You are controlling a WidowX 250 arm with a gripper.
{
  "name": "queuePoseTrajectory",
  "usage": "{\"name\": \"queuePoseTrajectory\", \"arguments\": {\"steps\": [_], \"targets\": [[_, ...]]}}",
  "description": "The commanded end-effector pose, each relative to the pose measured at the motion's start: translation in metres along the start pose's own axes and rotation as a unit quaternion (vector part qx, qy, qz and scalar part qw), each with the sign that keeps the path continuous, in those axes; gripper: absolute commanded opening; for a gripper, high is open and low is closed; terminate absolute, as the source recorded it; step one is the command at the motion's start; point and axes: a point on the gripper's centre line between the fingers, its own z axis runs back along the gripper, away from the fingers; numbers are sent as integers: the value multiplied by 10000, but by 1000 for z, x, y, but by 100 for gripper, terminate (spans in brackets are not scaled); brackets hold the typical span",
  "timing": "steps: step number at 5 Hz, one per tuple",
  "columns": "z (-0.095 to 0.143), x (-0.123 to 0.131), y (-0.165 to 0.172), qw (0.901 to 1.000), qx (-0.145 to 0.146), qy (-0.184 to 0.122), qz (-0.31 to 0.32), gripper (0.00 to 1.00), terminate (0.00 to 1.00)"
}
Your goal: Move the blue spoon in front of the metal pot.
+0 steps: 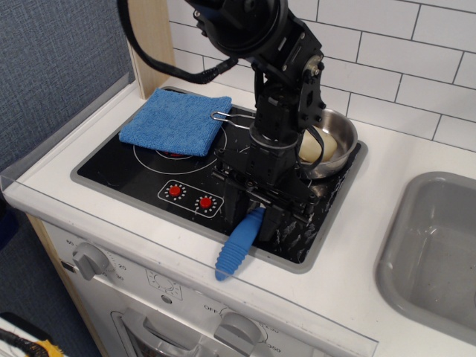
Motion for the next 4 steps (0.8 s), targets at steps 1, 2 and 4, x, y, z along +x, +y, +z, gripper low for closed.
{"name": "queuePoseTrajectory", "arguments": {"steps": [1,2,4], "targets": [[39,-7,12,9979,-336,-546,36,100,0],[59,-11,22,9953,-520,-819,37,100,0],[62,-12,25,9966,-308,-764,20,100,0]]}}
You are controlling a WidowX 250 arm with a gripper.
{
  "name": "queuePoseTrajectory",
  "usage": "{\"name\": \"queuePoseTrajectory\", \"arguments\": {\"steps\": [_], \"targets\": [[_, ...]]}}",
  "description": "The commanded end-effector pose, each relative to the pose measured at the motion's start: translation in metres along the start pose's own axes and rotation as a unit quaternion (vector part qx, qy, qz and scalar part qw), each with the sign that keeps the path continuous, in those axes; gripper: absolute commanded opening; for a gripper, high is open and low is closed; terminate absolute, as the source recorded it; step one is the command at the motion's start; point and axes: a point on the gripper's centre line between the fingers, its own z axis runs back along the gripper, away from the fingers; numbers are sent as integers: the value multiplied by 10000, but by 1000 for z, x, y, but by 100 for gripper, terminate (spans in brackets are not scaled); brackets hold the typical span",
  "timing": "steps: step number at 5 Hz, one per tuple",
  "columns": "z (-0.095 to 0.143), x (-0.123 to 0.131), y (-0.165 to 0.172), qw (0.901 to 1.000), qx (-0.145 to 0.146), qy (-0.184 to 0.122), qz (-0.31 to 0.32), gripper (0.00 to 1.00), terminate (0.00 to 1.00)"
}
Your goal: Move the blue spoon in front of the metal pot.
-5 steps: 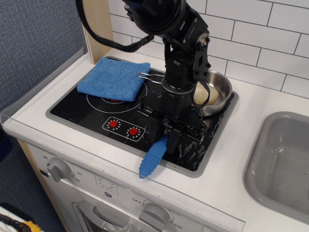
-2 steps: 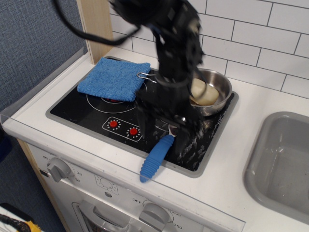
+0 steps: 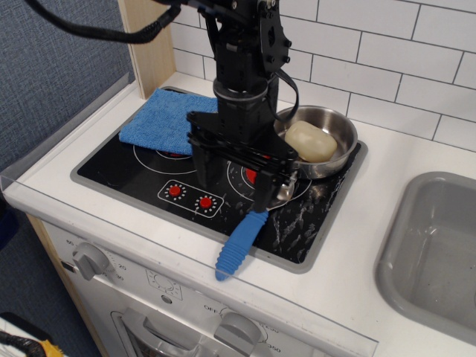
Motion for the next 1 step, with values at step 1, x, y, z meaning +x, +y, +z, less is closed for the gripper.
{"name": "queuePoseTrajectory", "arguments": {"steps": [1], "targets": [[15,2,2,9996,11,-272,-25,100,100]]}}
